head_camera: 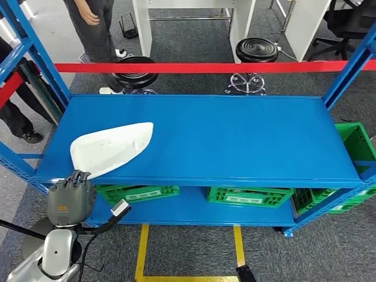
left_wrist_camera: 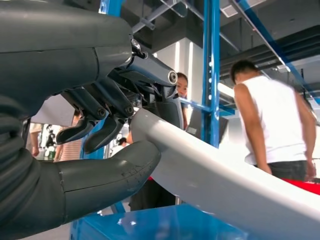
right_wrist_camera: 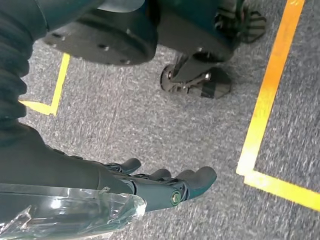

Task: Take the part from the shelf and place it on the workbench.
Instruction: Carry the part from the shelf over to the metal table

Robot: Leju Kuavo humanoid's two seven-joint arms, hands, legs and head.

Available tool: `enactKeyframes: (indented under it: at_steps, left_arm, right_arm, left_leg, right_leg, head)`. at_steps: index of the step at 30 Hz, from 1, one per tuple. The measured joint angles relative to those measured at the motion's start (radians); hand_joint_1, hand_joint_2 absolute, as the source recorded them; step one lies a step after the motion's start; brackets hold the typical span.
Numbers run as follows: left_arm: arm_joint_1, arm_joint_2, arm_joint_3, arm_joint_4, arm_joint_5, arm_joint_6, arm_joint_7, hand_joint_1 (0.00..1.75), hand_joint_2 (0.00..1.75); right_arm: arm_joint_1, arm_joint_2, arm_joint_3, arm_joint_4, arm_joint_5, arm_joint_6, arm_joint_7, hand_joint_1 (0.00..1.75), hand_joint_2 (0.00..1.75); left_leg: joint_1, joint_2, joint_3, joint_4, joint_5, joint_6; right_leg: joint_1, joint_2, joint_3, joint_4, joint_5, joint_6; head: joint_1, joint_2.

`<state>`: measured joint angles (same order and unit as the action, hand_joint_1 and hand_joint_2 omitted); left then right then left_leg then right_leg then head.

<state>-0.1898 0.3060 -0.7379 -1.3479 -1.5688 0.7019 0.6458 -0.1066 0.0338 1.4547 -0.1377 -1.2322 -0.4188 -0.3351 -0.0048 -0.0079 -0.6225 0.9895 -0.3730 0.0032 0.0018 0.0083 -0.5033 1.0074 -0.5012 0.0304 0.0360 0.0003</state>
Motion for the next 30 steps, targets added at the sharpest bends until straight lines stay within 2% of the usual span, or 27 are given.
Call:
enactKeyframes:
  at_steps: [2, 3, 4, 5, 6, 7, 8, 9, 10, 11, 12, 13, 14, 15, 17, 18, 19, 20, 22, 23, 24, 25, 26, 27, 28, 29, 30]
  left_arm:
    - [0.001, -0.001, -0.001, 0.000, 0.000, 0.000, 0.000, 1.75, 1.75]
    - [0.001, -0.001, -0.001, 0.000, 0.000, 0.000, 0.000, 1.75, 1.75]
    - [0.001, 0.000, -0.001, 0.000, 0.000, 0.000, 0.000, 1.75, 1.75]
    - [0.001, 0.001, 0.000, 0.001, 0.000, 0.000, 0.000, 1.75, 1.75]
    - [0.000, 0.002, 0.000, 0.001, 0.000, 0.000, 0.000, 1.75, 1.75]
    - [0.000, 0.002, 0.000, 0.001, 0.000, 0.000, 0.000, 1.75, 1.75]
    - [0.001, 0.002, 0.000, 0.001, 0.000, 0.000, 0.000, 1.75, 1.75]
    - [0.001, 0.002, 0.000, 0.002, 0.000, 0.000, 0.000, 1.75, 1.75]
    - [0.001, 0.002, 0.000, 0.002, 0.000, 0.000, 0.000, 1.75, 1.75]
    - [0.000, 0.002, 0.000, 0.003, 0.000, 0.000, 0.000, 1.75, 1.75]
    - [-0.001, 0.002, 0.000, 0.003, 0.000, 0.000, 0.000, 1.75, 1.75]
    - [-0.004, 0.002, 0.000, 0.003, 0.000, 0.000, 0.000, 1.75, 1.75]
    - [-0.005, 0.001, 0.000, 0.003, 0.000, 0.000, 0.000, 1.75, 1.75]
    - [-0.007, 0.001, 0.000, 0.003, 0.000, 0.000, 0.000, 1.75, 1.75]
    - [-0.006, 0.000, -0.001, 0.003, 0.000, 0.000, 0.000, 1.75, 1.75]
    - [-0.006, 0.000, -0.001, 0.004, 0.000, 0.000, 0.000, 1.75, 1.75]
    - [-0.005, 0.000, -0.001, 0.004, 0.000, 0.000, 0.000, 1.75, 1.75]
    - [-0.006, 0.000, -0.001, 0.004, 0.000, 0.000, 0.000, 1.75, 1.75]
    - [-0.005, 0.001, -0.002, 0.004, 0.000, 0.000, 0.000, 1.75, 1.75]
    - [-0.005, 0.001, -0.002, 0.004, 0.000, 0.000, 0.000, 1.75, 1.75]
    - [-0.004, 0.001, -0.002, 0.005, 0.000, 0.000, 0.000, 1.75, 1.75]
    - [-0.004, 0.001, -0.003, 0.005, 0.000, 0.000, 0.000, 1.75, 1.75]
    - [-0.004, 0.001, -0.003, 0.006, 0.000, 0.000, 0.000, 1.75, 1.75]
    - [-0.003, 0.001, -0.003, 0.006, 0.000, 0.000, 0.000, 1.75, 1.75]
    - [-0.004, 0.001, -0.003, 0.006, 0.000, 0.000, 0.000, 1.75, 1.75]
    - [-0.005, 0.001, -0.003, 0.006, 0.000, 0.000, 0.000, 1.75, 1.75]
    - [-0.005, 0.002, -0.002, 0.006, 0.000, 0.000, 0.000, 1.75, 1.75]
  right_arm:
    - [0.002, 0.001, 0.000, 0.000, 0.000, 0.000, 0.000, 0.00, 1.75]
    - [0.001, 0.001, 0.000, 0.000, 0.000, 0.000, 0.000, 0.00, 1.75]
    - [0.000, 0.002, 0.000, 0.000, 0.001, 0.000, 0.000, 0.00, 1.75]
    - [-0.001, 0.002, 0.000, 0.000, 0.002, -0.001, 0.000, 0.00, 1.75]
    - [-0.001, 0.002, 0.000, 0.001, 0.003, -0.002, 0.001, 0.00, 1.75]
    - [0.000, 0.002, 0.000, 0.001, 0.005, -0.003, 0.001, 0.00, 1.75]
    - [0.001, 0.003, 0.001, 0.001, 0.007, -0.004, 0.002, 0.00, 1.75]
    - [0.002, 0.003, 0.001, 0.001, 0.009, -0.004, 0.002, 0.00, 1.75]
    - [0.002, 0.003, 0.003, 0.001, 0.010, -0.004, 0.002, 0.00, 1.75]
    - [0.001, 0.003, 0.005, 0.001, 0.011, -0.004, 0.002, 0.00, 1.75]
    - [0.001, 0.003, 0.006, 0.001, 0.011, -0.004, 0.002, 0.00, 1.75]
    - [0.000, 0.003, 0.008, 0.001, 0.011, -0.005, 0.002, 0.00, 1.75]
    - [-0.001, 0.003, 0.008, 0.001, 0.011, -0.004, 0.002, 0.00, 1.75]
    - [-0.001, 0.003, 0.009, 0.001, 0.011, -0.004, 0.002, 0.00, 1.75]
    - [0.001, 0.003, 0.009, 0.001, 0.011, -0.004, 0.001, 0.00, 1.75]
    - [0.002, 0.003, 0.010, 0.001, 0.012, -0.003, 0.001, 0.00, 1.75]
    - [0.002, 0.003, 0.010, 0.001, 0.012, -0.003, 0.000, 0.00, 1.75]
    - [0.002, 0.003, 0.010, 0.001, 0.012, -0.003, 0.000, 0.00, 1.75]
    - [-0.001, 0.003, 0.010, 0.001, 0.012, -0.003, -0.001, 0.00, 1.75]
    - [-0.001, 0.003, 0.011, 0.001, 0.012, -0.003, -0.001, 0.00, 1.75]
    - [-0.002, 0.003, 0.012, 0.001, 0.013, -0.004, -0.001, 0.00, 1.75]
    - [-0.002, 0.003, 0.012, 0.001, 0.013, -0.004, -0.001, 0.00, 1.75]
    - [-0.002, 0.003, 0.013, 0.001, 0.013, -0.005, -0.001, 0.00, 1.75]
    - [-0.002, 0.003, 0.014, 0.001, 0.013, -0.005, -0.001, 0.00, 1.75]
    - [-0.003, 0.003, 0.014, 0.001, 0.013, -0.006, -0.001, 0.00, 1.75]
    - [-0.004, 0.003, 0.014, 0.001, 0.013, -0.006, -0.001, 0.00, 1.75]
    - [-0.005, 0.003, 0.015, 0.001, 0.013, -0.007, -0.002, 0.00, 1.75]
  left_leg:
    - [0.002, 0.000, -0.003, -0.002, 0.009, -0.012]
    - [0.003, -0.001, -0.009, 0.006, -0.006, -0.018]
    - [0.004, -0.001, -0.020, 0.031, -0.039, -0.024]
    - [0.006, -0.001, -0.036, 0.077, -0.088, -0.029]
    - [0.008, 0.000, -0.055, 0.139, -0.141, -0.035]
    - [0.010, 0.000, -0.071, 0.205, -0.179, -0.039]
    - [0.013, 0.000, -0.078, 0.256, -0.195, -0.043]
    - [0.014, 0.000, -0.073, 0.280, -0.188, -0.046]
    - [0.017, 0.000, -0.050, 0.268, -0.162, -0.049]
    - [0.020, 0.000, -0.011, 0.224, -0.133, -0.053]
    - [0.023, 0.000, 0.042, 0.158, -0.117, -0.056]
    - [0.024, -0.001, 0.094, 0.084, -0.115, -0.055]
    - [0.024, -0.002, 0.130, 0.028, -0.123, -0.050]
    - [0.022, -0.003, 0.148, -0.006, -0.133, -0.041]
    - [0.018, -0.003, 0.139, -0.018, -0.128, -0.017]
    - [0.017, -0.001, 0.130, -0.017, -0.118, -0.007]
    - [0.017, 0.000, 0.119, -0.018, -0.107, 0.003]
    - [0.017, 0.002, 0.107, -0.018, -0.095, 0.010]
    - [0.013, 0.003, 0.080, -0.018, -0.073, 0.018]
    - [0.010, 0.003, 0.065, -0.017, -0.061, 0.019]
    - [0.008, 0.003, 0.050, -0.017, -0.050, 0.020]
    - [0.007, 0.003, 0.036, -0.016, -0.039, 0.019]
    - [0.006, 0.003, 0.023, -0.015, -0.028, 0.017]
    - [0.005, 0.002, 0.013, -0.014, -0.019, 0.014]
    - [0.004, 0.002, 0.006, -0.013, -0.010, 0.010]
    - [0.003, 0.003, 0.001, -0.013, -0.001, 0.006]
    - [0.004, 0.004, -0.003, -0.013, 0.008, 0.001]
  right_leg:
    - [0.000, -0.001, -0.015, -0.006, 0.013, -0.011]
    - [-0.002, -0.003, -0.021, -0.008, 0.023, -0.019]
    - [-0.005, -0.004, -0.029, -0.011, 0.035, -0.025]
    - [-0.007, -0.005, -0.039, -0.012, 0.048, -0.030]
    - [-0.008, -0.005, -0.052, -0.012, 0.060, -0.032]
    - [-0.009, -0.006, -0.067, -0.011, 0.071, -0.031]
    - [-0.009, -0.007, -0.081, -0.011, 0.082, -0.030]
    - [-0.011, -0.008, -0.095, -0.010, 0.092, -0.027]
    - [-0.013, -0.010, -0.108, -0.009, 0.102, -0.024]
    - [-0.015, -0.010, -0.121, -0.007, 0.112, -0.020]
    - [-0.016, -0.010, -0.132, -0.004, 0.121, -0.014]
    - [-0.016, -0.010, -0.142, 0.000, 0.129, -0.008]
    - [-0.015, -0.010, -0.149, 0.002, 0.138, -0.001]
    - [-0.014, -0.010, -0.154, 0.002, 0.148, 0.006]
    - [-0.018, -0.010, -0.160, -0.005, 0.167, 0.021]
    - [-0.020, -0.010, -0.167, -0.001, 0.158, 0.027]
    - [-0.022, -0.010, -0.178, 0.020, 0.129, 0.031]
    - [-0.022, -0.010, -0.192, 0.063, 0.084, 0.033]
    - [-0.021, -0.010, -0.224, 0.199, -0.018, 0.035]
    - [-0.020, -0.010, -0.231, 0.259, -0.042, 0.035]
    - [-0.019, -0.010, -0.224, 0.294, -0.043, 0.033]
    - [-0.017, -0.010, -0.201, 0.291, -0.025, 0.029]
    - [-0.014, -0.009, -0.161, 0.253, 0.001, 0.025]
    - [-0.011, -0.009, -0.108, 0.187, 0.015, 0.018]
    - [-0.008, -0.008, -0.050, 0.109, 0.015, 0.012]
    - [-0.005, -0.007, -0.006, 0.044, 0.005, 0.008]
    - [-0.002, -0.006, 0.019, 0.000, -0.008, 0.005]
  head:
    - [0.002, 0.000]
    - [0.001, 0.000]
    - [-0.001, 0.000]
    - [-0.003, 0.000]
    - [-0.004, 0.000]
    - [-0.005, 0.000]
    - [-0.005, 0.000]
    - [-0.005, 0.000]
    - [-0.005, 0.000]
    - [-0.005, 0.000]
    - [-0.005, 0.000]
    - [-0.005, 0.000]
    - [-0.004, 0.000]
    - [-0.005, 0.000]
    - [-0.004, 0.000]
    - [-0.004, 0.000]
    - [-0.002, 0.000]
    - [-0.001, 0.000]
    - [0.002, 0.000]
    - [0.002, 0.000]
    - [0.002, 0.000]
    - [0.002, 0.000]
    - [0.002, 0.000]
    - [0.002, 0.000]
    - [0.002, 0.000]
    - [0.001, 0.000]
    - [0.001, 0.000]
